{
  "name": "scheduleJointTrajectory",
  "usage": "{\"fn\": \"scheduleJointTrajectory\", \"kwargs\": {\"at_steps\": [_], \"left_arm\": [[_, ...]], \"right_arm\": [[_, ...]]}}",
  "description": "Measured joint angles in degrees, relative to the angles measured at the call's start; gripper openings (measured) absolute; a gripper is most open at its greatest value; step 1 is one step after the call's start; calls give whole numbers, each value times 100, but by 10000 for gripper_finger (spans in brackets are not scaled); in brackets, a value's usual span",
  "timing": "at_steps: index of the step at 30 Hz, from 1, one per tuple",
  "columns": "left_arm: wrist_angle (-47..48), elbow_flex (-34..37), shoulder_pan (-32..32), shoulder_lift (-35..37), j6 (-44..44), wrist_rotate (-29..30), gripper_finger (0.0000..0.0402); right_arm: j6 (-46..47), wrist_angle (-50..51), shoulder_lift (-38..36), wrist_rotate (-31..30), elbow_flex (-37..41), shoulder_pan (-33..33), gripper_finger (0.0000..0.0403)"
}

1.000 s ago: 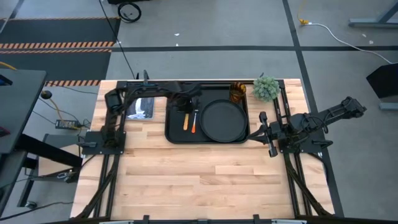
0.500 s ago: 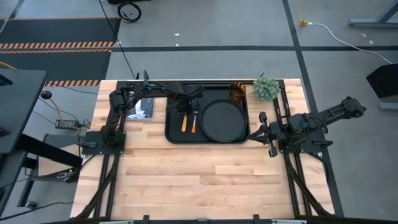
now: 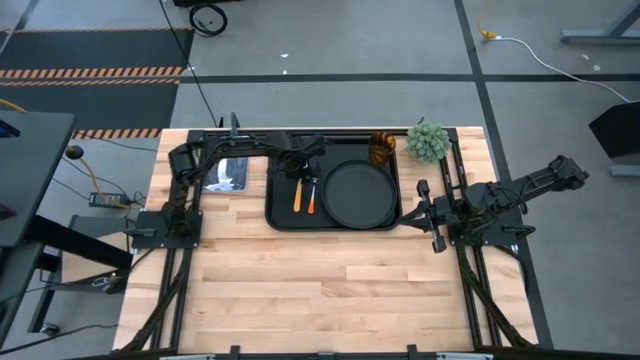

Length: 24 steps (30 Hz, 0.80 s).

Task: Pick and place plate/cup/fork/spoon on tray
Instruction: Return to Home Position

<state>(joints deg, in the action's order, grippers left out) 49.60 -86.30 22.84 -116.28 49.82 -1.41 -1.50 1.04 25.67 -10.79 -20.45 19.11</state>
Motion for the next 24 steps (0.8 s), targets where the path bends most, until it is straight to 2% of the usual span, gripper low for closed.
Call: {"fn": "scheduleJointTrajectory", "kwargs": {"at_steps": [4, 7, 11, 17, 24], "left_arm": [[-139, -4, -140, 441, -989, 147, 159], [-580, -4, -339, 769, -2242, 191, 148], [-1407, -7, -704, 1086, -3788, 590, 136], [-2927, -7, -1143, 1230, -5645, 933, 122], [-3624, -4, -1408, 1222, -7432, 927, 121]], "right_arm": [[-113, -23, -312, -47, 0, -14, 22], [-203, -28, -598, -298, 0, -17, 22], [-417, -63, -958, -705, 0, -17, 22], [-1116, -344, -1423, -971, -2, -20, 22], [-1170, -312, -1748, -1873, 4, -22, 22]]}}
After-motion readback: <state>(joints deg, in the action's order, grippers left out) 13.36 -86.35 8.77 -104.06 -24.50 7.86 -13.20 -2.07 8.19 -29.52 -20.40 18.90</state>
